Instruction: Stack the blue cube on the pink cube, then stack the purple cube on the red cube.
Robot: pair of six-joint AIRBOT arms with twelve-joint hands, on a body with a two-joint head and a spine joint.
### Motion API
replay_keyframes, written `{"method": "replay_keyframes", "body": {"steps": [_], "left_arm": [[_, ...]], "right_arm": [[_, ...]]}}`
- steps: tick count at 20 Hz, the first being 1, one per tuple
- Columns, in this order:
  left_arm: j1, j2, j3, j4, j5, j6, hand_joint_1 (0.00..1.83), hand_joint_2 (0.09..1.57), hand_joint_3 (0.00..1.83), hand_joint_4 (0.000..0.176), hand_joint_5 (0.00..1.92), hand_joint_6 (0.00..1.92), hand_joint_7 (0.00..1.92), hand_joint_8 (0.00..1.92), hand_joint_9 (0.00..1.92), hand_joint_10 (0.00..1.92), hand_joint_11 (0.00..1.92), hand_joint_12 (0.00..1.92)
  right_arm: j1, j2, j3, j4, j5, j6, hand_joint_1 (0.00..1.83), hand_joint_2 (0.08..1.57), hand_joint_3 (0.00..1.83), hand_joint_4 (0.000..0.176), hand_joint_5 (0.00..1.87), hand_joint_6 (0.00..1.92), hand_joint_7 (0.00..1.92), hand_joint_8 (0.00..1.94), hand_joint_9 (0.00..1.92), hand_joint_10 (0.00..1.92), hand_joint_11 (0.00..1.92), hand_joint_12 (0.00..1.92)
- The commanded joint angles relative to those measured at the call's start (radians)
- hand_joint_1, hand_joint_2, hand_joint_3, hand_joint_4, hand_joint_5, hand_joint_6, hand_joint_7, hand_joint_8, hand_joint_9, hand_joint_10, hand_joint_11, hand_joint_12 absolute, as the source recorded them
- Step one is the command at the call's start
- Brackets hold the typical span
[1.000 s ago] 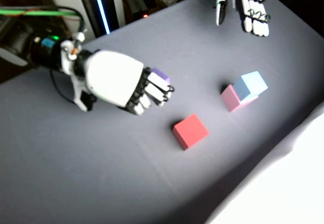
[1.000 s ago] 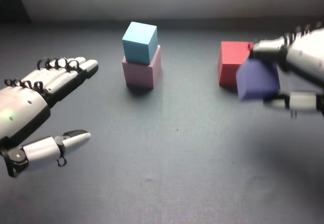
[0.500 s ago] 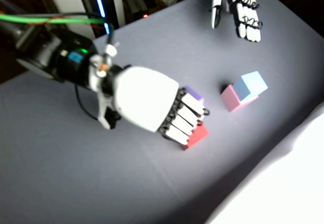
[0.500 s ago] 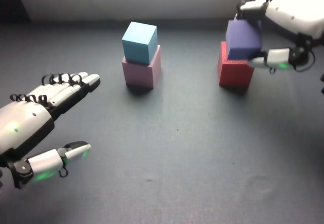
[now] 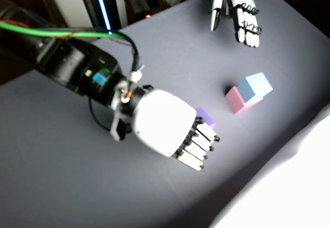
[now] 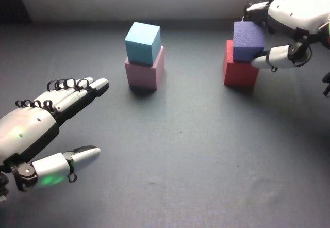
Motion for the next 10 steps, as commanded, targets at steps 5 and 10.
{"method": "replay_keyframes", "body": {"steps": [5, 10], "left_arm": [[-0.001, -0.005, 0.006, 0.004, -0.129, -0.006, 0.52, 1.29, 0.0, 0.131, 0.0, 0.0, 0.0, 0.0, 0.0, 0.0, 0.0, 0.0], [-0.001, -0.005, 0.004, 0.004, -0.132, -0.009, 0.55, 1.3, 0.0, 0.149, 0.0, 0.0, 0.0, 0.0, 0.0, 0.0, 0.0, 0.0]], "right_arm": [[0.013, -0.008, 0.024, 0.013, 0.051, -0.019, 1.05, 1.27, 0.0, 0.0, 0.24, 0.47, 0.36, 0.79, 0.37, 1.12, 0.24, 1.78], [0.013, -0.007, 0.006, 0.013, 0.061, -0.019, 0.75, 1.21, 0.0, 0.076, 0.0, 0.0, 0.0, 0.0, 0.0, 0.01, 0.0, 0.73]]}}
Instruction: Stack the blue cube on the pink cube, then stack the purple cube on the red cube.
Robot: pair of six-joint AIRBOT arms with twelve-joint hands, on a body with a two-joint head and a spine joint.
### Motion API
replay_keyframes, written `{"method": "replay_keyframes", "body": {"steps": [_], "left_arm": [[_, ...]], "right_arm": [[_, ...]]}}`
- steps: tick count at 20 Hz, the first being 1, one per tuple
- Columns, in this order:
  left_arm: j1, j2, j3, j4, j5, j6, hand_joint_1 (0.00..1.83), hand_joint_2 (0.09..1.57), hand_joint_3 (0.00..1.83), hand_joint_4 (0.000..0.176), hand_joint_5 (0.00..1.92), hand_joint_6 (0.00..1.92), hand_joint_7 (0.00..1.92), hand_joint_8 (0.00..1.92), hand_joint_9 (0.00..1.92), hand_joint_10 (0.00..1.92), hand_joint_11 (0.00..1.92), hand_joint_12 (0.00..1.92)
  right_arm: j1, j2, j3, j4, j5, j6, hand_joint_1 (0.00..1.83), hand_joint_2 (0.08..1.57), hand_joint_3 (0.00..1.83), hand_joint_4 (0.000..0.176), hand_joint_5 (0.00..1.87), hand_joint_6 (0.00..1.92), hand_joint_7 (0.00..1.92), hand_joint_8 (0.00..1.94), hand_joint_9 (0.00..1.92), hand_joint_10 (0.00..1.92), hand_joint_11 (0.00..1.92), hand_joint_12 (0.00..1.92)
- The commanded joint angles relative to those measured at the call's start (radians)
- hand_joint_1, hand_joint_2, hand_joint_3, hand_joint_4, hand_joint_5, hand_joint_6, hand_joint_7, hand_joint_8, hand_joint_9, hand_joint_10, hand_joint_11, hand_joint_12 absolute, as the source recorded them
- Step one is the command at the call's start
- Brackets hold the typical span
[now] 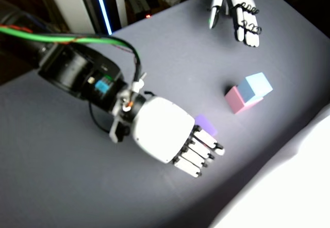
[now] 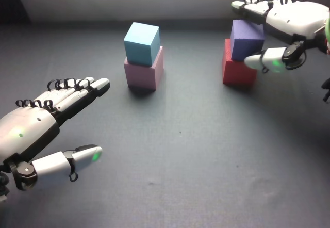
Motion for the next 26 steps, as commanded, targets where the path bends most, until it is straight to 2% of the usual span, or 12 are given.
{"method": "replay_keyframes", "body": {"steps": [1, 3, 5, 10, 15, 16, 17, 19, 21, 24, 25, 26], "left_arm": [[-0.001, -0.005, 0.003, 0.0, -0.128, -0.006, 0.55, 1.29, 0.0, 0.154, 0.0, 0.0, 0.0, 0.0, 0.0, 0.0, 0.0, 0.0], [-0.001, -0.005, 0.001, -0.001, -0.13, -0.006, 0.57, 1.29, 0.0, 0.162, 0.0, 0.0, 0.0, 0.0, 0.0, 0.0, 0.0, 0.0], [0.0, -0.004, -0.002, -0.002, -0.134, -0.006, 0.58, 1.27, 0.0, 0.173, 0.0, 0.0, 0.0, 0.0, 0.0, 0.0, 0.0, 0.0], [0.002, -0.001, -0.007, -0.006, -0.142, -0.006, 0.54, 1.27, 0.0, 0.176, 0.0, 0.0, 0.0, 0.0, 0.0, 0.0, 0.0, 0.0], [0.026, 0.014, -0.027, -0.031, -0.199, -0.005, 0.48, 1.3, 0.01, 0.176, 0.0, 0.0, 0.0, 0.0, 0.0, 0.0, 0.0, 0.0], [0.028, 0.019, -0.033, -0.037, -0.219, -0.001, 0.48, 1.3, 0.01, 0.176, 0.0, 0.0, 0.0, 0.0, 0.0, 0.0, 0.0, 0.0], [0.029, 0.023, -0.037, -0.04, -0.231, 0.002, 0.61, 1.3, 0.0, 0.128, 0.0, 0.0, 0.0, 0.0, 0.0, 0.0, 0.0, 0.0], [0.029, 0.033, -0.043, -0.045, -0.263, 0.006, 0.58, 1.32, 0.01, 0.135, 0.0, 0.0, 0.0, 0.0, 0.0, 0.0, 0.0, 0.0], [0.029, 0.049, -0.052, -0.051, -0.307, 0.012, 0.38, 1.34, 0.01, 0.147, 0.0, 0.0, 0.0, 0.0, 0.0, 0.0, 0.0, 0.0], [0.028, 0.076, -0.065, -0.06, -0.372, 0.029, 0.32, 1.29, 0.0, 0.127, 0.0, 0.0, 0.0, 0.0, 0.0, 0.0, 0.0, 0.0], [0.026, 0.094, -0.076, -0.061, -0.401, 0.049, 0.31, 1.31, 0.0, 0.105, 0.0, 0.0, 0.0, 0.0, 0.0, 0.0, 0.0, 0.0], [0.021, 0.114, -0.087, -0.06, -0.427, 0.073, 0.46, 1.31, 0.0, 0.116, 0.0, 0.0, 0.0, 0.0, 0.0, 0.0, 0.0, 0.0]], "right_arm": [[0.013, 0.003, -0.009, -0.01, 0.124, -0.001, 0.75, 1.18, 0.0, 0.129, 0.0, 0.0, 0.0, 0.0, 0.0, 0.0, 0.0, 0.22], [0.013, 0.014, -0.035, -0.01, 0.16, -0.001, 0.85, 1.15, 0.0, 0.134, 0.0, 0.0, 0.0, 0.0, 0.0, 0.0, 0.0, 0.01], [0.003, 0.049, -0.086, -0.011, 0.23, -0.001, 0.75, 1.15, 0.0, 0.173, 0.0, 0.0, 0.0, 0.0, 0.0, 0.0, 0.0, 0.0], [-0.031, 0.118, -0.184, -0.037, 0.349, -0.001, 0.55, 1.16, 0.0, 0.176, 0.0, 0.0, 0.0, 0.0, 0.0, 0.0, 0.0, 0.0], [-0.173, 0.292, -0.402, -0.113, 0.639, 0.001, 0.59, 1.18, 0.01, 0.176, 0.0, 0.0, 0.0, 0.0, 0.0, 0.0, 0.0, 0.0], [-0.234, 0.337, -0.454, -0.123, 0.72, 0.012, 0.46, 1.21, 0.02, 0.167, 0.0, 0.0, 0.0, 0.0, 0.0, 0.0, 0.0, 0.0], [-0.283, 0.366, -0.485, -0.129, 0.787, 0.039, 0.34, 1.23, 0.02, 0.159, 0.0, 0.0, 0.0, 0.0, 0.0, 0.0, 0.0, 0.0], [-0.416, 0.412, -0.538, -0.129, 0.943, 0.098, 0.17, 1.32, 0.05, 0.095, 0.0, 0.0, 0.0, 0.0, 0.0, 0.0, 0.0, 0.0], [-0.514, 0.444, -0.588, -0.116, 1.072, 0.112, 0.09, 1.35, 0.05, 0.061, 0.0, 0.0, 0.0, 0.0, 0.0, 0.0, 0.0, 0.0], [-0.616, 0.479, -0.636, -0.111, 1.194, 0.112, 0.31, 1.31, 0.01, 0.033, 0.0, 0.0, 0.0, 0.0, 0.0, 0.0, 0.0, 0.0], [-0.649, 0.497, -0.653, -0.111, 1.241, 0.112, 0.41, 1.27, 0.0, 0.015, 0.0, 0.0, 0.0, 0.0, 0.0, 0.0, 0.0, 0.0], [-0.673, 0.518, -0.67, -0.113, 1.287, 0.11, 0.38, 1.29, 0.0, 0.0, 0.0, 0.0, 0.0, 0.0, 0.0, 0.0, 0.0, 0.0]]}}
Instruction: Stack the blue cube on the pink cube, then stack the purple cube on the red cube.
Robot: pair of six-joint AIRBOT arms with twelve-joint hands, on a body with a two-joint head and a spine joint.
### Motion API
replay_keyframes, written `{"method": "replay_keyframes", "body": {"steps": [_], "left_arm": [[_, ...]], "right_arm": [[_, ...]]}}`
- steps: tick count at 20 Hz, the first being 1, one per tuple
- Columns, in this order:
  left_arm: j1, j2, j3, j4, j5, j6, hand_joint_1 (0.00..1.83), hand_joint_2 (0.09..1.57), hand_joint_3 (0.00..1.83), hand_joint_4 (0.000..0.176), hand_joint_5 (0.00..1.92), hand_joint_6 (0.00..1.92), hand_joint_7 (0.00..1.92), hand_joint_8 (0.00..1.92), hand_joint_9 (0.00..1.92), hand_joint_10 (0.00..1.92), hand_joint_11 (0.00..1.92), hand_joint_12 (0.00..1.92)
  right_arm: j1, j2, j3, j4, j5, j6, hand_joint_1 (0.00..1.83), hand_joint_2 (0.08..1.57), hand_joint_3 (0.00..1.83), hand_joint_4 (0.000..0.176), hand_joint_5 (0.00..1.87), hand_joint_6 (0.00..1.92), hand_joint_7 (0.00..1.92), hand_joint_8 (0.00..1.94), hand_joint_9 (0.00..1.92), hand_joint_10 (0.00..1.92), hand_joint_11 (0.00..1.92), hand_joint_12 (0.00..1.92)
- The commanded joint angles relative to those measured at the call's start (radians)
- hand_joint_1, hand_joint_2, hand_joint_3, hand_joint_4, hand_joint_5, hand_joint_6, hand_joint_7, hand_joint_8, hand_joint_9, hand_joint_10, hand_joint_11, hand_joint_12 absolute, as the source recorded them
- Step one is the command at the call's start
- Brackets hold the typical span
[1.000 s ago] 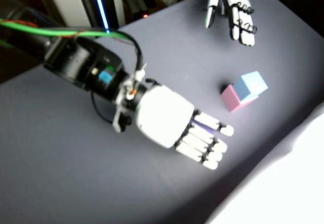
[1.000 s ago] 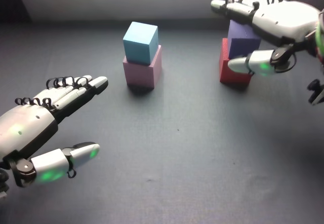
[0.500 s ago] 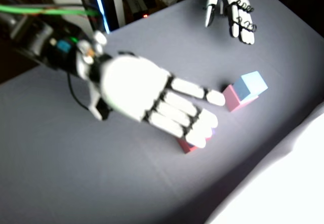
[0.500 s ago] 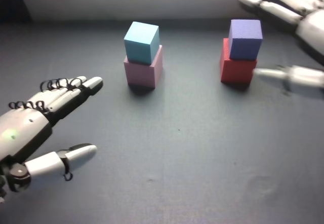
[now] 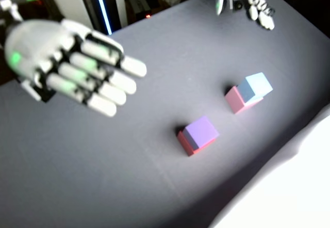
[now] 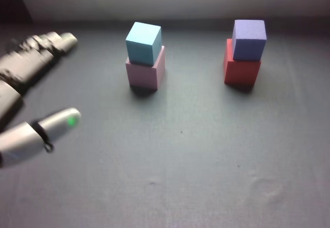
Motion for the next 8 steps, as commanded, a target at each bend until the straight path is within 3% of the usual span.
{"method": "replay_keyframes", "body": {"steps": [1, 2, 3, 4, 5, 6, 7, 8], "left_arm": [[-0.015, 0.015, -0.003, 0.01, -0.17, 0.006, 0.53, 1.29, 0.0, 0.12, 0.0, 0.0, 0.0, 0.0, 0.0, 0.0, 0.0, 0.0], [-0.022, 0.031, -0.008, 0.014, -0.19, 0.021, 0.72, 1.28, 0.0, 0.107, 0.0, 0.0, 0.0, 0.0, 0.0, 0.0, 0.0, 0.0], [-0.029, 0.045, -0.01, 0.02, -0.198, 0.026, 0.84, 1.34, 0.0, 0.104, 0.0, 0.0, 0.0, 0.0, 0.03, 0.01, 0.0, 0.0], [-0.047, 0.057, -0.01, 0.037, -0.199, 0.035, 0.69, 1.37, 0.02, 0.096, 0.0, 0.0, 0.0, 0.0, 0.01, 0.0, 0.0, 0.0], [-0.073, 0.072, -0.01, 0.056, -0.199, 0.043, 0.67, 1.4, 0.02, 0.16, 0.35, 1.4, 0.06, 0.01, 0.0, 0.0, 0.0, 0.0], [-0.111, 0.093, -0.012, 0.088, -0.199, 0.055, 0.75, 1.31, 0.0, 0.13, 0.38, 0.67, 0.14, 0.01, 0.04, 0.01, 0.02, 0.01], [-0.174, 0.127, -0.02, 0.157, -0.199, 0.103, 0.9, 1.26, 0.0, 0.127, 0.69, 1.37, 0.31, 0.02, 0.16, 0.01, 0.01, 0.29], [-0.174, 0.127, -0.02, 0.157, -0.199, 0.103, 0.9, 1.26, 0.0, 0.127, 0.69, 1.37, 0.31, 0.02, 0.16, 0.01, 0.01, 0.29]], "right_arm": [[0.002, 0.021, -0.005, 0.005, 0.194, -0.002, 0.36, 1.31, 0.01, 0.006, 0.0, 0.0, 0.0, 0.0, 0.0, 0.0, 0.0, 0.0], [0.001, 0.038, -0.015, 0.005, 0.204, -0.009, 0.48, 1.27, 0.0, 0.0, 0.0, 0.0, 0.0, 0.0, 0.0, 0.0, 0.0, 0.0], [0.001, 0.046, -0.015, 0.005, 0.212, -0.01, 0.45, 1.27, 0.0, 0.0, 0.0, 0.0, 0.0, 0.0, 0.0, 0.0, 0.0, 0.0], [0.001, 0.058, -0.02, 0.004, 0.229, -0.01, 0.45, 1.3, 0.0, 0.07, 0.01, 0.0, 0.0, 0.0, 0.02, 0.01, 0.01, 0.0], [0.007, 0.074, -0.027, -0.004, 0.229, -0.011, 0.38, 1.38, 0.0, 0.092, 0.0, 0.0, 0.0, 0.0, 0.07, 0.03, 0.0, 0.3], [0.02, 0.095, -0.034, -0.031, 0.23, -0.012, 0.41, 1.39, 0.0, 0.156, 0.06, 0.02, 0.0, 0.0, 0.12, 0.06, 0.0, 0.56], [0.043, 0.121, -0.048, -0.072, 0.23, -0.051, 0.5, 1.48, 0.0, 0.175, 0.28, 1.63, 0.13, 0.02, 0.1, 0.04, 0.0, 0.64], [0.043, 0.121, -0.048, -0.072, 0.23, -0.051, 0.5, 1.48, 0.0, 0.175, 0.28, 1.63, 0.13, 0.02, 0.1, 0.04, 0.0, 0.64]]}}
